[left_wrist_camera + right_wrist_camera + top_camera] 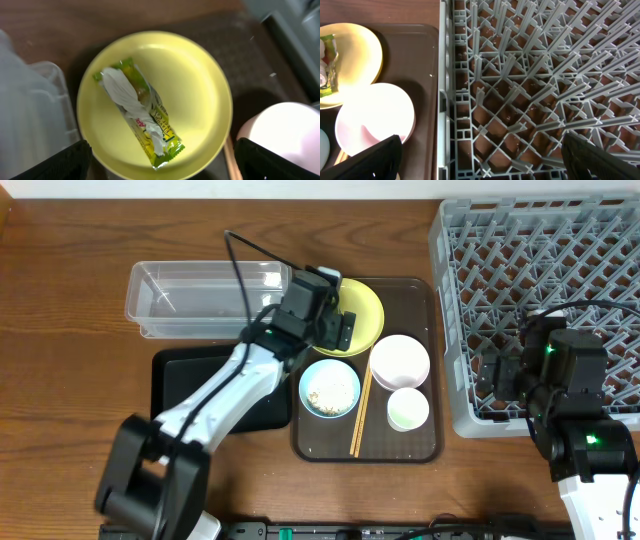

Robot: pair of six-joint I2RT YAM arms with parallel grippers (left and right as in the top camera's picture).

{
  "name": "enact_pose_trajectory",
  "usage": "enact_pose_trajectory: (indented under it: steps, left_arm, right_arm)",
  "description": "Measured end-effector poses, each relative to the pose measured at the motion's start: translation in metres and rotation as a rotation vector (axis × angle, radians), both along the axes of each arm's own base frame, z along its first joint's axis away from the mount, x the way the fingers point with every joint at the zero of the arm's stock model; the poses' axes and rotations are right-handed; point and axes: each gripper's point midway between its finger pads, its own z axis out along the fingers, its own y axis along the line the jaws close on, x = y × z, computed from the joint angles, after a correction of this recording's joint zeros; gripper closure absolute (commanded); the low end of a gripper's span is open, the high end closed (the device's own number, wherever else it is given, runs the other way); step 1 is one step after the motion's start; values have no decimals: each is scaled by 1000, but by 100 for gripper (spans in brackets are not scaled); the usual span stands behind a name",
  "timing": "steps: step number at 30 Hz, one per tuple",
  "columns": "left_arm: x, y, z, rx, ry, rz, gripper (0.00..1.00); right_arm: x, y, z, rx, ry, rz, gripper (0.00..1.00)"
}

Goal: Sort waste into correct bins and load items into the dishwasher rack
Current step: 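Reach the left gripper to the wrapper on the yellow plate and grasp it, then carry the wrapper with the left gripper and drop it into the clear bin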

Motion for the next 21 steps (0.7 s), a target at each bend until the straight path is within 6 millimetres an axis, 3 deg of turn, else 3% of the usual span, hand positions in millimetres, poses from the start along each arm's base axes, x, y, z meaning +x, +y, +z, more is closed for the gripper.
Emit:
enact_pose_trajectory:
  steps: [5, 11, 15, 21]
  left_arm:
    - [3, -1, -41, 38, 64, 3, 8]
    - [7, -3, -73, 55, 95, 7, 20]
    - [6, -2, -89, 68, 125, 11, 38]
    - [5, -1, -95, 75, 134, 11, 85]
  right_arm:
    - [0, 0, 0, 0, 0, 0, 1]
    - [0, 0, 0, 1, 0, 1, 1]
    - [0, 0, 0, 1, 1, 2, 1]
    - [-1, 0, -1, 1, 6, 2, 1]
